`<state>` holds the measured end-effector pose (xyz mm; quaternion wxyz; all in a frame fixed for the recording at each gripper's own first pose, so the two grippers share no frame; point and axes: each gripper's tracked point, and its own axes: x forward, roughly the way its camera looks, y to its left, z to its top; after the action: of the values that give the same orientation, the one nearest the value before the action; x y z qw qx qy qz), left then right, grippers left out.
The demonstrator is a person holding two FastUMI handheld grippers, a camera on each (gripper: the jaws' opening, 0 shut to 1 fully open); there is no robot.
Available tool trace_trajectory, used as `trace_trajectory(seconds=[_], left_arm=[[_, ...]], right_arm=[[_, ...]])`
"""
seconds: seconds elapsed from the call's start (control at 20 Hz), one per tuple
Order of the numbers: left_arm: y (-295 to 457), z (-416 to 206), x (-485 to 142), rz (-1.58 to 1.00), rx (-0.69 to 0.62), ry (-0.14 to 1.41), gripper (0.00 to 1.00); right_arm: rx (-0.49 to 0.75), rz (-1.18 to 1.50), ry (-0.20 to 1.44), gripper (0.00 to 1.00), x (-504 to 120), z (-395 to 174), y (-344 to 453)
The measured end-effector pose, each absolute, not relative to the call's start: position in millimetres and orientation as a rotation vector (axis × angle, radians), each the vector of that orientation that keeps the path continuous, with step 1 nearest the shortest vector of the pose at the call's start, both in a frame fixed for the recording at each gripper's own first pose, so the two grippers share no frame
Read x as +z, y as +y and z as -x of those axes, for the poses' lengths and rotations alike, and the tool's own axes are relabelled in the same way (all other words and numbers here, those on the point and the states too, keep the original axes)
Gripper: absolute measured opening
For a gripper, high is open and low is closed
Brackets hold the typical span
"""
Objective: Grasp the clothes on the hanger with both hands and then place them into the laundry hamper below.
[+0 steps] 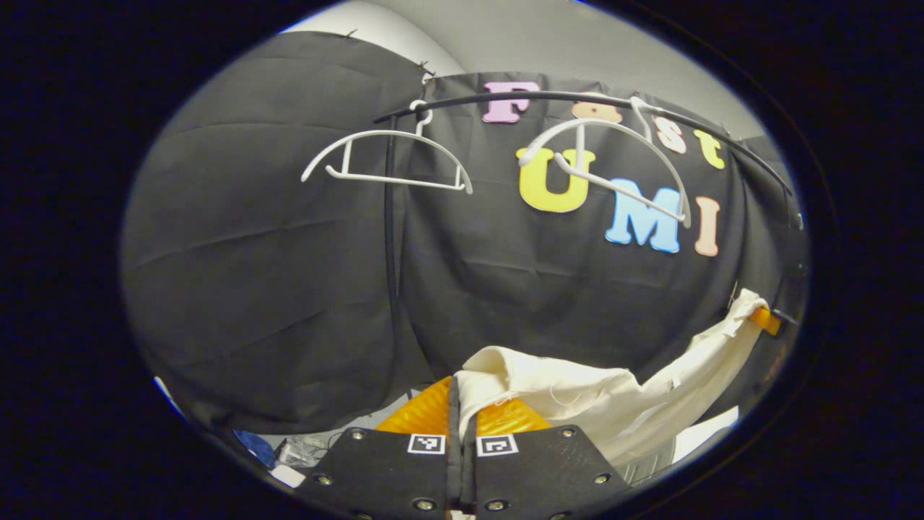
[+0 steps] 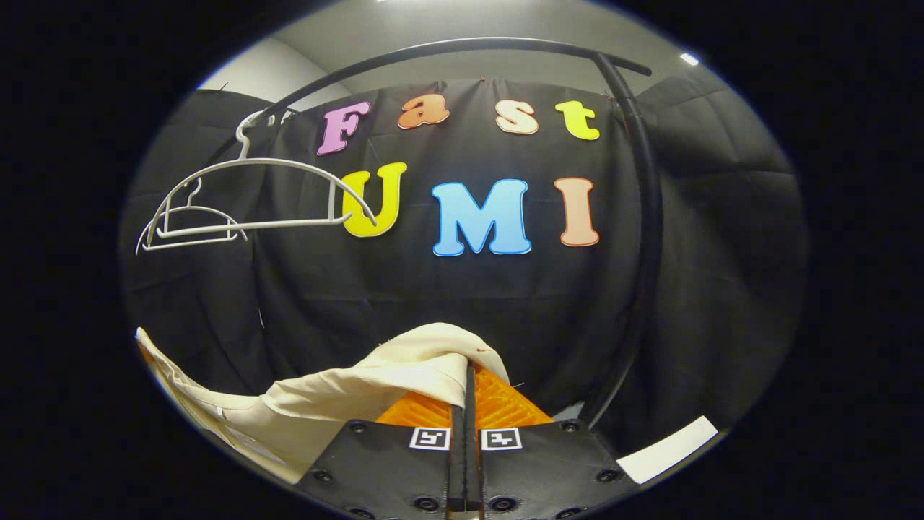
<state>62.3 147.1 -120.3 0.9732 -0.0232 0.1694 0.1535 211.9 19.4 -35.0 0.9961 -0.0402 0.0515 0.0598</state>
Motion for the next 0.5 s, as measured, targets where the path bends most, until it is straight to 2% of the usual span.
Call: trace_trajectory(seconds=[0.5], left_arm=[[105.3,-49.1,-155.2,0.022,0.032,0.366,0.00]], right_arm=[[0.098,0.100,0.243,0.01,-91.4,-109.0,49.4]])
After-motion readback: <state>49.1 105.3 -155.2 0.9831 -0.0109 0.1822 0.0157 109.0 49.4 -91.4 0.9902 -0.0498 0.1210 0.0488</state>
